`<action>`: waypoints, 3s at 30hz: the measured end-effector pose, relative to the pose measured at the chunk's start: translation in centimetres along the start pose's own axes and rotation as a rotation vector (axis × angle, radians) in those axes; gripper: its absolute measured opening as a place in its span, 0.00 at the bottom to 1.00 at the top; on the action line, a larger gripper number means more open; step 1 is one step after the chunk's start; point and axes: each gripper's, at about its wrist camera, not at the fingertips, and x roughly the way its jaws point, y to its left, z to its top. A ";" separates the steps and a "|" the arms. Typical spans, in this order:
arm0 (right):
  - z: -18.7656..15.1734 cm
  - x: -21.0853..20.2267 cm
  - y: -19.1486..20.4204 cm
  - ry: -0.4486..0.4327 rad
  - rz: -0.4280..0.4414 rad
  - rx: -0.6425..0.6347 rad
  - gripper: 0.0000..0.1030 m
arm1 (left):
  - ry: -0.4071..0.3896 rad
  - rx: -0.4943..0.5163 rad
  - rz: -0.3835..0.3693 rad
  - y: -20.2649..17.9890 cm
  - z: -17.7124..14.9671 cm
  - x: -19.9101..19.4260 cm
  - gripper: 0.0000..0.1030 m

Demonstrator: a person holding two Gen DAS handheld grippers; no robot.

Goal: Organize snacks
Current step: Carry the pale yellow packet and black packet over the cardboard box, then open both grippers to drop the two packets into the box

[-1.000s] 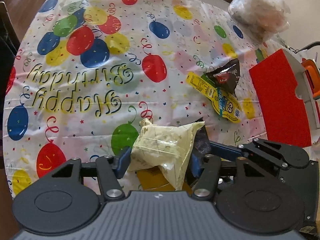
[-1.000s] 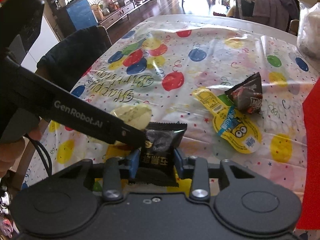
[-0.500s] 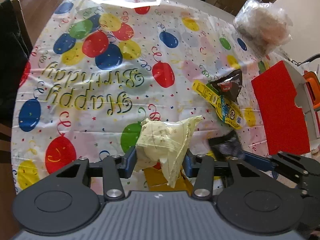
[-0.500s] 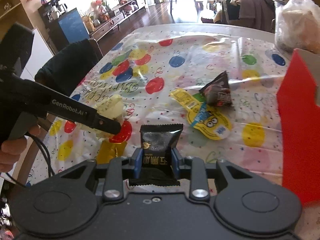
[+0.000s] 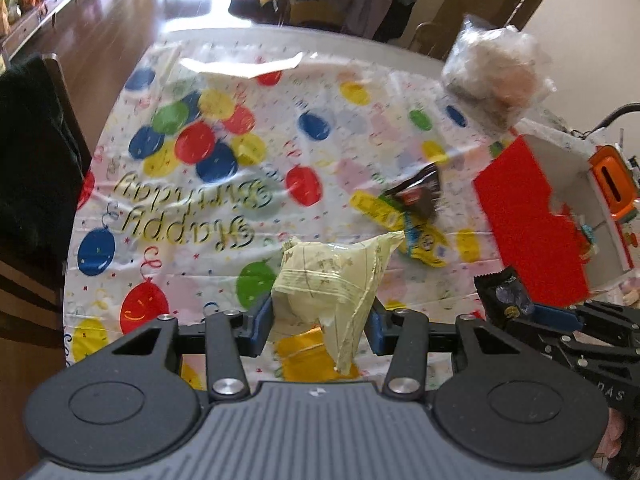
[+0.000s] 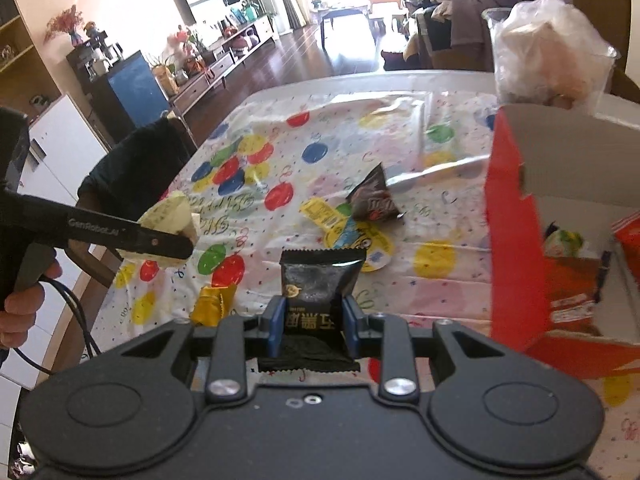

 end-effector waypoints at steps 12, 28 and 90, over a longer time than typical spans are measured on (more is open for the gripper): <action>1.0 -6.3 -3.9 -0.084 -0.015 0.014 0.28 | -0.108 0.120 0.020 -9.0 -0.1 -4.8 0.44; 2.7 -10.6 -12.9 -0.141 -0.106 0.034 0.28 | -0.158 0.276 -0.028 -22.2 1.2 -3.7 0.44; 7.1 -3.3 -27.7 0.137 -0.117 -0.047 0.41 | 0.326 0.223 0.150 -34.8 8.3 17.6 0.48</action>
